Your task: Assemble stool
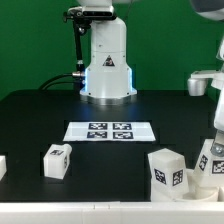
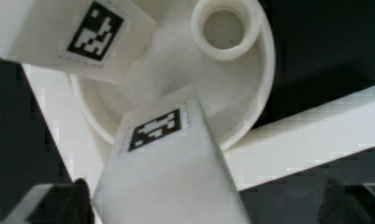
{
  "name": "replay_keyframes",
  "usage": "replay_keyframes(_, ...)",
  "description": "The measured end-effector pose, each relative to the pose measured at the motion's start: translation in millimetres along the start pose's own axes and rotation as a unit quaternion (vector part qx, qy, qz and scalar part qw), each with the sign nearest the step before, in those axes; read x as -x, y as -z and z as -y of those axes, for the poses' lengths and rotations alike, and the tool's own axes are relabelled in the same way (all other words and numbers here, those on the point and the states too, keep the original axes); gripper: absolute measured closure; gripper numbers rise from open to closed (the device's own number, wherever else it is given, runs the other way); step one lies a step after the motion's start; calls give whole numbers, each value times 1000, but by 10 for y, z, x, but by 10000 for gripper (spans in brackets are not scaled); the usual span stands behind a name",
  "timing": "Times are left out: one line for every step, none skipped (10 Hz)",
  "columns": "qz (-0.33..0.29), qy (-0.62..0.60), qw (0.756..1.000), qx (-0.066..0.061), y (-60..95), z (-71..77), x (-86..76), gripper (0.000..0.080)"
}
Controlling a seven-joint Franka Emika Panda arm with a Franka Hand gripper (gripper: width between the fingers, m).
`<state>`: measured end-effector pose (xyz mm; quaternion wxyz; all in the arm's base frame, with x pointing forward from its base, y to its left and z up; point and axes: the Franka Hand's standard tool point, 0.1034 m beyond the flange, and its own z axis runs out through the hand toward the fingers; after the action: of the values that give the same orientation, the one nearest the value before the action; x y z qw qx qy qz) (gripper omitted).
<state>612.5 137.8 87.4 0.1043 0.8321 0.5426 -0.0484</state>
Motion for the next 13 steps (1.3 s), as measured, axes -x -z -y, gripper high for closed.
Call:
replay_keyframes(0,-18,1000,0,0,-1,1,327)
replay_keyframes(-1,-28,1000,1,8,-15,2,327)
replay_keyframes(-2,-68,998,1,8,-17,3,363)
replay_keyframes(-1,-107,994,1,8,-18,4,363)
replay_keyframes(-2,-133,991,1,8,-19,5,363)
replay_keyframes(-1,-174,985,1,6,-19,7,363)
replay_keyframes(-1,-224,974,1,2,-25,13,363)
replay_keyframes(3,-315,949,-1,-1,-25,31,468)
replay_keyframes(9,-372,928,-3,-2,-30,46,466)
replay_keyframes(8,-392,920,-2,-2,-31,45,466)
replay_keyframes(8,-415,910,-2,-2,-32,46,466)
replay_keyframes(8,-447,895,-2,-1,-34,47,466)
replay_keyframes(8,-469,883,-1,-1,-35,49,466)
